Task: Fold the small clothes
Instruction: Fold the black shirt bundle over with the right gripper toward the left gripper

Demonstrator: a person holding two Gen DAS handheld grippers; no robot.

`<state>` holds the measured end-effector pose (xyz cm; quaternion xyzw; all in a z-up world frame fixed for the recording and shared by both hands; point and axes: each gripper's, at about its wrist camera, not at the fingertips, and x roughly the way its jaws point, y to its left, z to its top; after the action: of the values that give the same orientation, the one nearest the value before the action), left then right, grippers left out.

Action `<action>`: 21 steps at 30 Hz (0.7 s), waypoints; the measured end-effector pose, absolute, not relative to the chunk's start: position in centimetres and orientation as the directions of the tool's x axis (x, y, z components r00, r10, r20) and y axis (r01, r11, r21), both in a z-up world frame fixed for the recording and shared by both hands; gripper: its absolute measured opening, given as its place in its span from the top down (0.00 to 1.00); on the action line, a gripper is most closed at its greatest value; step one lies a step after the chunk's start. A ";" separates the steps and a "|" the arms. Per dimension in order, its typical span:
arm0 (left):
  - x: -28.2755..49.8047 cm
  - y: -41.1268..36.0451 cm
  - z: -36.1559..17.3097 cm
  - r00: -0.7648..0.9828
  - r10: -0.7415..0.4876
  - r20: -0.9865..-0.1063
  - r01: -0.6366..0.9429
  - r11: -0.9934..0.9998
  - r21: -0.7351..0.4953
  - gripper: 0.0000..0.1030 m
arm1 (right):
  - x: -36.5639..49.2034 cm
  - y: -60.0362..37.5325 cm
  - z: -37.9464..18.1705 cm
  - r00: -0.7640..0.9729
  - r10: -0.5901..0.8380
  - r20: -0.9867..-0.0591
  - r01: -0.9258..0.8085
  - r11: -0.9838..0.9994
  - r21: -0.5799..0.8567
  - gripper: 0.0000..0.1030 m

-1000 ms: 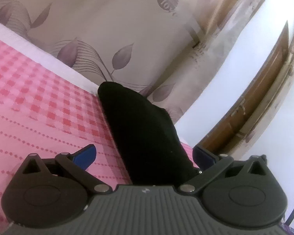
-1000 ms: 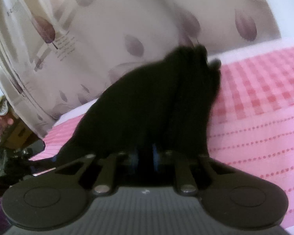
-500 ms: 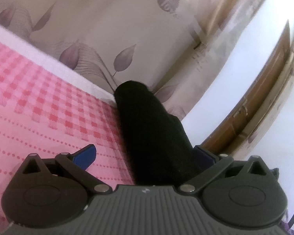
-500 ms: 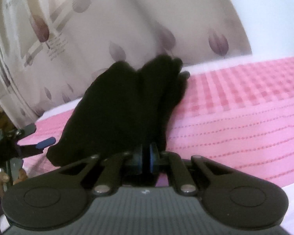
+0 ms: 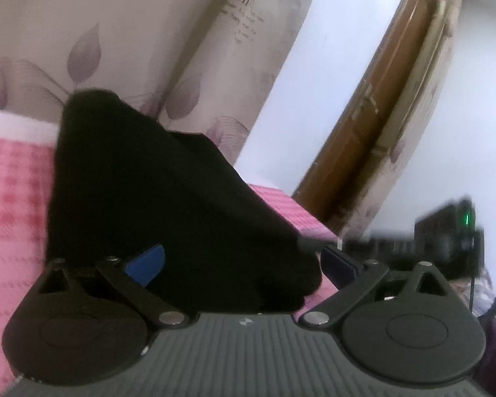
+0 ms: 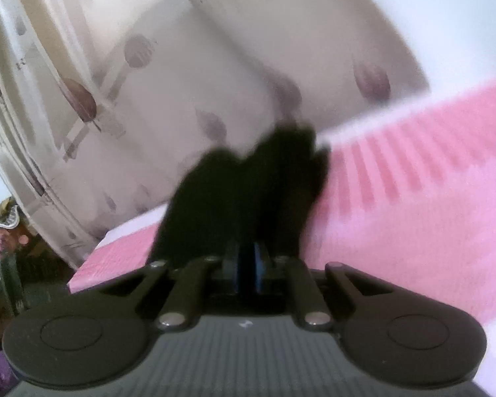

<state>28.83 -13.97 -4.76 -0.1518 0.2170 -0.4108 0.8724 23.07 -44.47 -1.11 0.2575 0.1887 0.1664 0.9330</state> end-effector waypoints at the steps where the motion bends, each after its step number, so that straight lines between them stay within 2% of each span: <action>1: 28.6 -14.1 -4.9 0.567 -0.785 -0.251 0.657 0.614 -0.438 0.05 | 23.7 -44.6 -0.1 0.881 0.393 -0.264 -0.215 0.829 0.516 0.89; 2: 28.7 -14.1 -4.9 0.558 -0.792 -0.248 0.663 0.605 -0.441 0.05 | 24.8 -44.7 0.8 0.886 0.379 -0.266 -0.211 0.842 0.497 0.89; 3: 28.8 -14.0 -5.0 0.545 -0.800 -0.248 0.668 0.594 -0.448 0.03 | 26.1 -44.8 1.5 0.890 0.367 -0.272 -0.202 0.850 0.487 0.83; 5: 28.8 -14.3 -5.2 0.529 -0.808 -0.260 0.673 0.586 -0.451 0.03 | 29.2 -44.8 2.4 0.891 0.351 -0.289 -0.192 0.866 0.461 0.60; 6: 28.9 -14.4 -5.1 0.523 -0.811 -0.260 0.676 0.581 -0.453 0.03 | 30.7 -44.4 2.7 0.889 0.340 -0.307 -0.184 0.878 0.441 0.42; 7: 28.9 -14.4 -5.2 0.513 -0.818 -0.259 0.681 0.572 -0.458 0.02 | 32.5 -43.9 2.8 0.886 0.324 -0.332 -0.168 0.891 0.422 0.32; 8: 29.0 -14.3 -5.2 0.502 -0.825 -0.260 0.685 0.563 -0.463 0.02 | 34.2 -43.6 2.7 0.882 0.310 -0.354 -0.152 0.900 0.409 0.32; 9: 29.0 -14.2 -5.2 0.495 -0.829 -0.261 0.688 0.557 -0.465 0.02 | 35.5 -43.2 2.3 0.875 0.309 -0.374 -0.144 0.902 0.407 0.35; 10: 29.0 -14.0 -5.3 0.492 -0.831 -0.259 0.689 0.554 -0.468 0.02 | 36.6 -43.0 2.0 0.864 0.321 -0.388 -0.149 0.899 0.412 0.64; 11: 29.1 -13.9 -5.3 0.488 -0.834 -0.257 0.690 0.549 -0.472 0.02 | 37.6 -42.6 1.8 0.853 0.331 -0.402 -0.157 0.899 0.408 0.86; 12: 29.1 -13.8 -5.3 0.483 -0.838 -0.255 0.691 0.544 -0.476 0.02 | 38.1 -42.1 1.7 0.848 0.307 -0.432 -0.138 0.915 0.379 0.91; 14: 29.0 -13.6 -5.4 0.473 -0.844 -0.254 0.697 0.535 -0.478 0.01 | 37.7 -41.6 1.7 0.868 0.251 -0.428 -0.112 0.939 0.325 0.92; 17: 29.0 -13.6 -5.3 0.446 -0.858 -0.255 0.715 0.512 -0.476 0.01 | 35.9 -42.7 2.3 0.916 0.164 -0.366 -0.051 0.953 0.300 0.92; 21: 29.0 -14.1 -5.3 0.416 -0.866 -0.277 0.736 0.500 -0.457 0.01 | 36.9 -43.4 0.0 0.886 0.169 -0.432 -0.027 0.948 0.317 0.92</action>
<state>29.02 -14.13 -5.32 -0.1335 0.2441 -0.4821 0.8308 36.86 -43.35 -0.03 0.1530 0.2334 0.0511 0.9589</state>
